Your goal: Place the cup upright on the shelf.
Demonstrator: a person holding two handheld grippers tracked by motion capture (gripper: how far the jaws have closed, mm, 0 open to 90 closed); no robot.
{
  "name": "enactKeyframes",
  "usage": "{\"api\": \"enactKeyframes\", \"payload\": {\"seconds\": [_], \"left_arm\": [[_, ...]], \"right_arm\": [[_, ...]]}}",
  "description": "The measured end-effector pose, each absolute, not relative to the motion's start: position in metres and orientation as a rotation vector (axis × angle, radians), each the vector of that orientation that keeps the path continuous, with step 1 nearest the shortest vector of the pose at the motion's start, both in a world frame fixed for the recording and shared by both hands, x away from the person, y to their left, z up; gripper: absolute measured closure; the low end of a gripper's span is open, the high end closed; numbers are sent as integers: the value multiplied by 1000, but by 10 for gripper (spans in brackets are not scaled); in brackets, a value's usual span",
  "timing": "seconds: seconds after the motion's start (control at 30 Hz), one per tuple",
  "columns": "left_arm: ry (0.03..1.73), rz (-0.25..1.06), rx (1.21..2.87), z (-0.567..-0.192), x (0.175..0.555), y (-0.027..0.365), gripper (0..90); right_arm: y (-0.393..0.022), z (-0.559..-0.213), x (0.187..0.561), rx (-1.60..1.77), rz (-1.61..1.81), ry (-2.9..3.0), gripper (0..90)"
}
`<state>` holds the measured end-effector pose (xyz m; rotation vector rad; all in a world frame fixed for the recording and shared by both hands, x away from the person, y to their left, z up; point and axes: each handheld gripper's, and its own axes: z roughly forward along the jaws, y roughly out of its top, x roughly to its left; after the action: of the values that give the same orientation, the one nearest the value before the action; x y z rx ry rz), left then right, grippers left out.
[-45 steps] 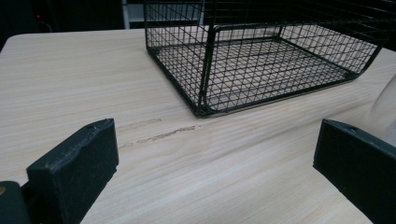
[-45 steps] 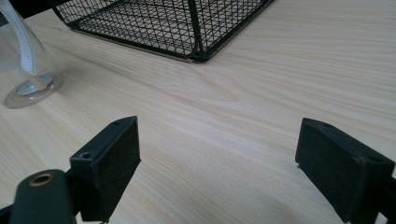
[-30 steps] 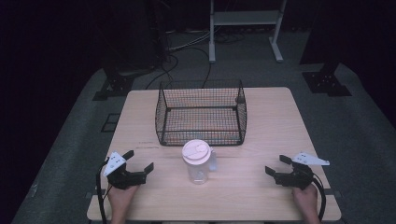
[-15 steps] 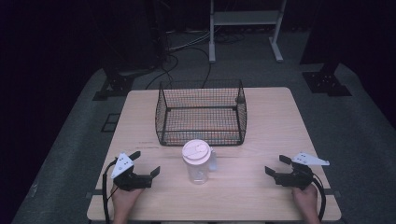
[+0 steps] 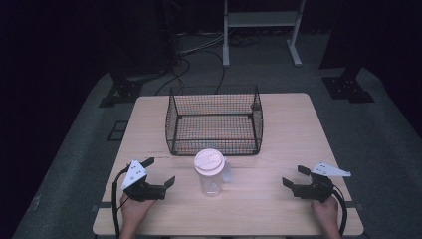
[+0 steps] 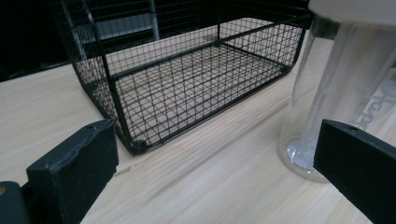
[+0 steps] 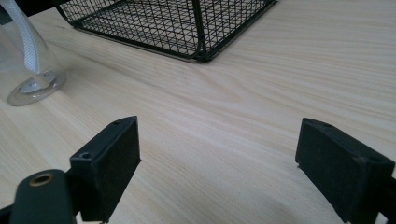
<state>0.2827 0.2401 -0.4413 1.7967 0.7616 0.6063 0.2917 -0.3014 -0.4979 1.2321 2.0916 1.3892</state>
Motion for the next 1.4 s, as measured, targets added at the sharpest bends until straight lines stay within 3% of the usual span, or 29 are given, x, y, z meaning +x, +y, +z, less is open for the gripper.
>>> {"api": "enactKeyframes", "payload": {"seconds": [1.4], "left_arm": [[517,428,1951,-376,269,195,0]], "right_arm": [[-301,-498,291,1212,1404,2102,129]]}}
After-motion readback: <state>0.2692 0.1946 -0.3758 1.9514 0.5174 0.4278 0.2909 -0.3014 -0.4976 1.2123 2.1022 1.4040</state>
